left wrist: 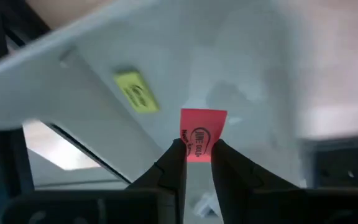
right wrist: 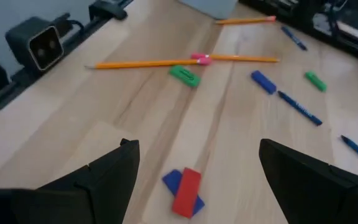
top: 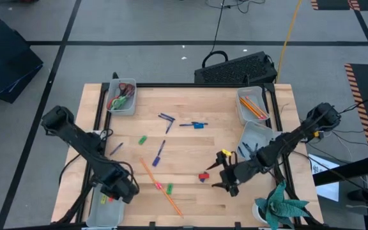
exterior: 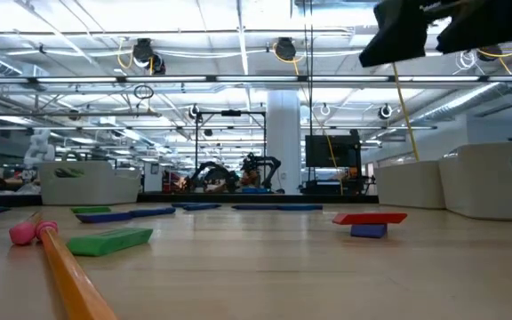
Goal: Sort crayons/erasers/pens/pencils in bins
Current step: Put the orange eraser into the bottom left gray bin, then put the red eraser into the bottom left gray bin
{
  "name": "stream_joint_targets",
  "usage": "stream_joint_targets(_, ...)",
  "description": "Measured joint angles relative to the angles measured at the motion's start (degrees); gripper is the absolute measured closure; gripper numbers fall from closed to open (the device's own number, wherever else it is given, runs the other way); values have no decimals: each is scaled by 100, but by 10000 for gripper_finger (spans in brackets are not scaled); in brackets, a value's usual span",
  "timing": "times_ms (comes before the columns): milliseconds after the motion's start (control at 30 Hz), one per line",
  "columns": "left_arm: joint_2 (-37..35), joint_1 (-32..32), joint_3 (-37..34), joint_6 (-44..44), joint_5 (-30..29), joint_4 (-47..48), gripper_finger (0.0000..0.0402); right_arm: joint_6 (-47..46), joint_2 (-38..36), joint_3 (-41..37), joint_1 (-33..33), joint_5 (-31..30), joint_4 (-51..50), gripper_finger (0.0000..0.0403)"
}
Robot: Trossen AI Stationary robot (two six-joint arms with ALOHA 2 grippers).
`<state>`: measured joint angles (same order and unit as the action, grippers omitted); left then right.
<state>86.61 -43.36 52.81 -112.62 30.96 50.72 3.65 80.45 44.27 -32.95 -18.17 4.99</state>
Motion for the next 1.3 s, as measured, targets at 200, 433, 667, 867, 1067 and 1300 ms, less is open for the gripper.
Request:
stream_joint_targets(200,-6,-287,-616,-158,76,-462,335,-500,910,731,233,215,-743,82)
stream_joint_targets(433,-18,-401,-718,172,200,-357,260,-802,1747,975,834,351,-1206,111)
stream_joint_targets(667,-613,-562,-325,264,-239,230,178,-863,2176,979,931,1091,-1079,154)
stream_joint_targets(867,-1127,-859,220,402,-1951,468,172,-874,2336,995,933,1101,-963,194)
stream_joint_targets(1067,-1138,-962,547,1462,-5290,99,184,-771,2241,977,933,1104,-1018,255)
stream_joint_targets(1300,-1011,-751,545,4397,-8874,-1729,185,-729,2185,977,933,1099,-1021,332)
